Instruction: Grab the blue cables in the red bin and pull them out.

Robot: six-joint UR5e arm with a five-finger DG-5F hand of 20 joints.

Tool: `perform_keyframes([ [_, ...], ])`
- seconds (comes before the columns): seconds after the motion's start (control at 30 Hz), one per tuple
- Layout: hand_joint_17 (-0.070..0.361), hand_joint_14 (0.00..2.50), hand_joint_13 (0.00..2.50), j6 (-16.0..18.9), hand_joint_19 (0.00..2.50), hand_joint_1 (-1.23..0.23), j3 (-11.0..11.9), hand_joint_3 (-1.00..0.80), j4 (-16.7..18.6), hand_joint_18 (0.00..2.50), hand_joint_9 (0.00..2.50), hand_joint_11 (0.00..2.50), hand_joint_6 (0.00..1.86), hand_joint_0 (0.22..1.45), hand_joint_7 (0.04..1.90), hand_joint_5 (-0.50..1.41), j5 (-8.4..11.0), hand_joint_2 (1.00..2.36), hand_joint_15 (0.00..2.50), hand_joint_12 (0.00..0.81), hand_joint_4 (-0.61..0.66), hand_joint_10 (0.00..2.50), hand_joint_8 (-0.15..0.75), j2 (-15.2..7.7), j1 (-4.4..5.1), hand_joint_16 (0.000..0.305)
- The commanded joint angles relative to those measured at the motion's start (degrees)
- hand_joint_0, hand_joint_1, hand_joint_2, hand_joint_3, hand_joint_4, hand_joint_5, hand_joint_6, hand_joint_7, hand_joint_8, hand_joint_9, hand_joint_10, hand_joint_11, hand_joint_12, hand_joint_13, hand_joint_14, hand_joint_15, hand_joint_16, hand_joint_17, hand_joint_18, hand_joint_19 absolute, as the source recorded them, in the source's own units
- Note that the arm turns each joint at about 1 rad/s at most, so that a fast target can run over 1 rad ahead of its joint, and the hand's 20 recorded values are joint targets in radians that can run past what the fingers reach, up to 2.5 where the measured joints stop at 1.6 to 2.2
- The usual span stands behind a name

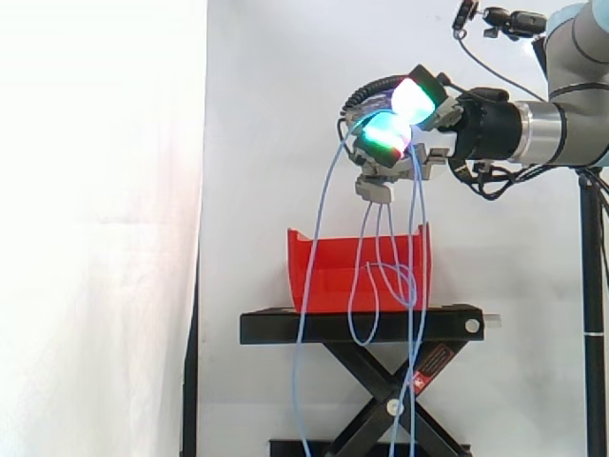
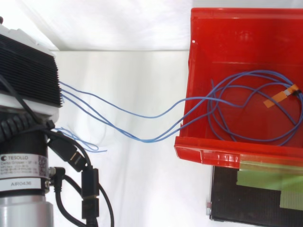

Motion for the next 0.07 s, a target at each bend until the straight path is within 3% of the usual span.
perform_keyframes([
  [0.0, 0.093, 1.72, 0.96, 0.00, 1.12, -0.93, -0.01, -0.80, 0.05, 0.92, 0.86, 1.39, 1.43, 0.95, 0.34, 0.52, 0.00, 1.01, 1.20, 0.338, 0.14, 0.27, 0.273, -0.02, 0.01, 0.041],
  [0.03, 0.092, 1.72, 0.96, 0.00, 1.13, -0.93, -0.01, -0.80, -0.03, 0.92, 0.86, 1.38, 1.43, 0.95, 0.34, 0.52, 0.00, 1.01, 1.20, 0.335, 0.14, 0.27, 0.279, 0.07, 0.01, 0.041],
])
